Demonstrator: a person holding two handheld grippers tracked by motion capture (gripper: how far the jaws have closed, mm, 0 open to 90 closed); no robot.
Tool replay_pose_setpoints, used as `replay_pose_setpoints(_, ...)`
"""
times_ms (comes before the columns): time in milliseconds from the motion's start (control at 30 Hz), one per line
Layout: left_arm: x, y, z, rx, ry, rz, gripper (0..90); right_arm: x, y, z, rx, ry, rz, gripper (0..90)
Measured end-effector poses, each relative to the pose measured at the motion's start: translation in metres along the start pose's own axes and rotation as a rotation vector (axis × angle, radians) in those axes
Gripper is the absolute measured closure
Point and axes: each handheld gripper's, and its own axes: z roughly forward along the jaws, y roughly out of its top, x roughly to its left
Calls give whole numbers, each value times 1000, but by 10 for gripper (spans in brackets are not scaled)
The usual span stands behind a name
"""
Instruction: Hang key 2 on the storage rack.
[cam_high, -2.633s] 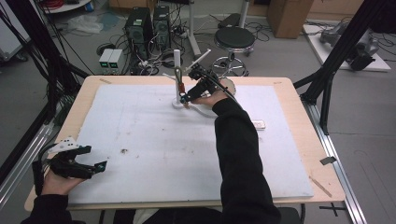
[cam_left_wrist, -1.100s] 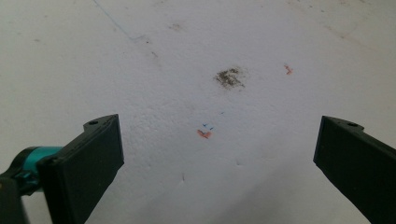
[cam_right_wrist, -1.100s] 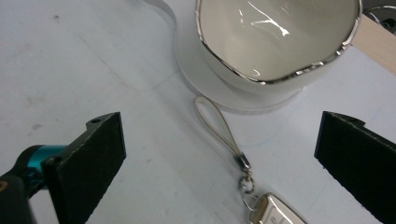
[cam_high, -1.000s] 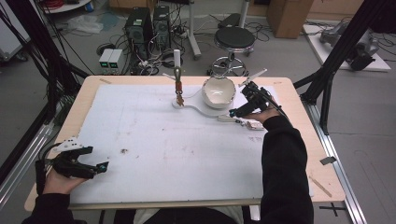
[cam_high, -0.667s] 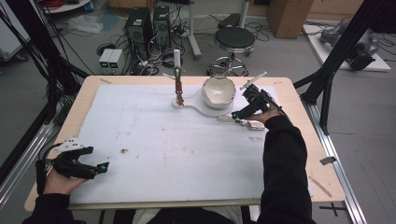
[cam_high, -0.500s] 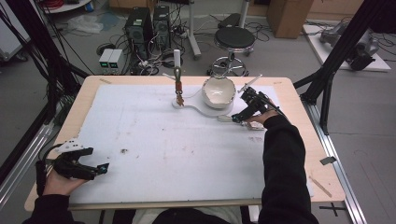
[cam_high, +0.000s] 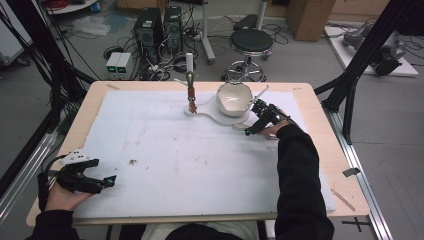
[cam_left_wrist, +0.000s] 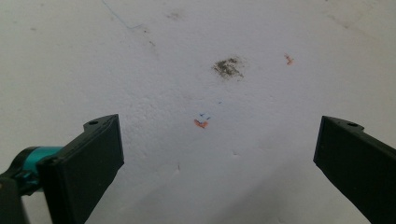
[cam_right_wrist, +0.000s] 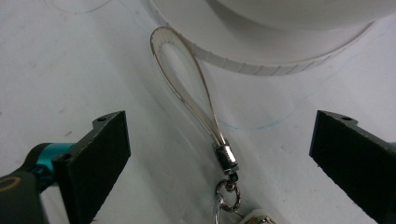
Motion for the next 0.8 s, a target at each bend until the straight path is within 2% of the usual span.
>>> replay_pose_setpoints(67, 0, 0, 0, 4, 2, 3, 19, -1, -2, 3, 2, 2, 0, 55)
replay_pose_setpoints(100, 0, 0, 0, 2, 1, -2, 19, -2, -4, 3, 12, 12, -3, 147)
replay_pose_setpoints(133, 0, 0, 0, 2, 1, -2, 19, -2, -4, 3, 12, 12, -3, 147)
replay_pose_setpoints(167, 2, 0, 1, 9, 3, -2, 20, -3, -5, 2, 21, 7, -12, 271)
replay_pose_setpoints(200, 2, 0, 1, 9, 3, -2, 19, -3, -5, 2, 21, 7, -12, 271)
replay_pose_setpoints(233, 4, 1, 0, 14, 9, -3, 19, -4, -5, 2, 18, 2, -23, 362)
replay_pose_setpoints(267, 4, 1, 0, 14, 9, -3, 19, -4, -5, 2, 18, 2, -23, 362)
replay_pose_setpoints(300, 5, 1, -1, 10, 13, -4, 19, -4, -5, 2, 13, 5, -33, 421)
replay_pose_setpoints(400, 6, 1, -1, 6, 15, -8, 19, -4, -4, 3, 8, 1, -45, 465)
replay_pose_setpoints(567, 6, 1, 1, 17, 14, -7, 19, -4, -6, 10, 49, 11, -67, 575)
replay_pose_setpoints(700, 7, 1, 1, 25, 11, -9, 19, -6, -7, 10, 46, 62, -50, 702)
replay_pose_setpoints(733, 7, 1, 1, 25, 11, -9, 19, -6, -7, 10, 46, 62, -50, 702)
replay_pose_setpoints(767, 7, 1, 1, 20, 10, -14, 19, -5, -7, 9, 45, 70, -72, 801)
replay_pose_setpoints(800, 7, 1, 1, 20, 10, -14, 19, -4, -7, 9, 49, 77, -77, 809)
